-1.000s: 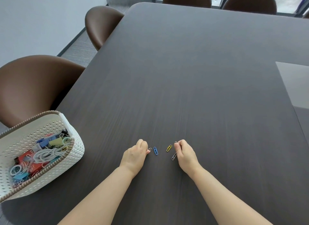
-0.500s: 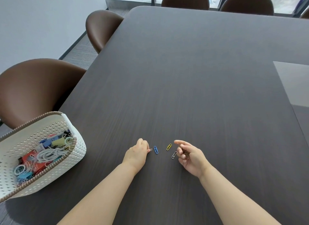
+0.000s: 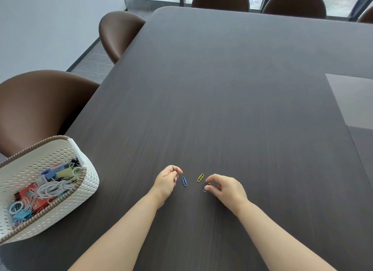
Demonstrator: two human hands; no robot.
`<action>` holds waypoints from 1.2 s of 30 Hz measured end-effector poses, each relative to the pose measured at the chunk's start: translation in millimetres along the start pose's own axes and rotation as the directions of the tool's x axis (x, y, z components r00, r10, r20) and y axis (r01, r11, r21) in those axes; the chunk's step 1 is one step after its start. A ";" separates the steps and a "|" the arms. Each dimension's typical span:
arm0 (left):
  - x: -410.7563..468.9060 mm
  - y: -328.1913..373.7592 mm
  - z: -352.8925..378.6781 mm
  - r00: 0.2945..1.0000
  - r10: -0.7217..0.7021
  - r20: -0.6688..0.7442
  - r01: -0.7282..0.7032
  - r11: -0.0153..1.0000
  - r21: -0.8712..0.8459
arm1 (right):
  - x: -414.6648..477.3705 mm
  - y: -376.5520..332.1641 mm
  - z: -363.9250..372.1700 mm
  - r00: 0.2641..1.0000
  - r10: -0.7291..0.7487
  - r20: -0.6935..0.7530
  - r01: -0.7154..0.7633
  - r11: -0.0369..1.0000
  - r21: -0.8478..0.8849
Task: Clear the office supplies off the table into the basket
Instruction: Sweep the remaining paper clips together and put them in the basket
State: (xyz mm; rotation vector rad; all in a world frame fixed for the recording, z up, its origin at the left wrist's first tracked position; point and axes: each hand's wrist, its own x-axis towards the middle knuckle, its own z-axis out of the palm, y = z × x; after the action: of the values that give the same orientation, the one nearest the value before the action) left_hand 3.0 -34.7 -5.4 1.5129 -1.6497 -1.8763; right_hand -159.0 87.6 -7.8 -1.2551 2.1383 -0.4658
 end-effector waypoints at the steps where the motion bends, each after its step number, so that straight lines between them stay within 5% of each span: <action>1: 0.1 1.3 0.5 1.000 -0.015 -0.001 0.014 1.000 -0.018 | -0.9 -0.1 -0.2 1.000 -0.015 0.020 0.015 1.000 -0.027; 5: -0.1 4.7 1.3 0.999 -0.032 0.016 0.033 0.999 -0.030 | 0.5 -1.6 -1.3 0.997 -0.055 0.052 0.060 0.993 -0.102; 10: 3.5 -4.1 -2.1 0.997 0.080 0.017 -0.081 0.965 0.248 | 6.9 -6.5 2.9 0.987 -0.056 0.151 0.102 0.941 -0.322; 14: 4.8 -7.5 -8.6 0.976 0.212 0.046 -0.200 0.800 0.565 | 6.3 -5.7 5.1 0.996 -0.020 0.088 0.044 0.959 -0.282; 17: 0.1 -4.8 -9.9 0.943 0.310 0.121 -0.290 0.584 0.759 | 5.0 -5.0 7.3 0.999 -0.017 0.044 0.026 0.973 -0.231; 21: 0.1 -5.1 -10.7 0.894 0.353 0.276 -0.400 0.351 0.847 | 5.5 -7.5 9.7 0.999 0.036 0.034 -0.029 0.982 -0.185; 30: 6.0 -6.0 -6.0 0.915 0.301 0.268 -0.367 0.348 0.863 | 7.5 -13.3 6.8 0.991 0.092 0.097 -0.072 0.979 -0.190; 36: 1.3 -5.0 -4.7 0.936 0.272 0.225 -0.329 0.438 0.837 | 5.8 -17.0 2.8 0.989 0.066 0.131 -0.025 0.956 -0.292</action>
State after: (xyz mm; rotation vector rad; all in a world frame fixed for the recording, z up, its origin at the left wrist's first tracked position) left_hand 8.3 -36.8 -9.5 1.2269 -2.9181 -0.8396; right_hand -148.1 74.2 -2.1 -1.3481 2.1642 -0.0407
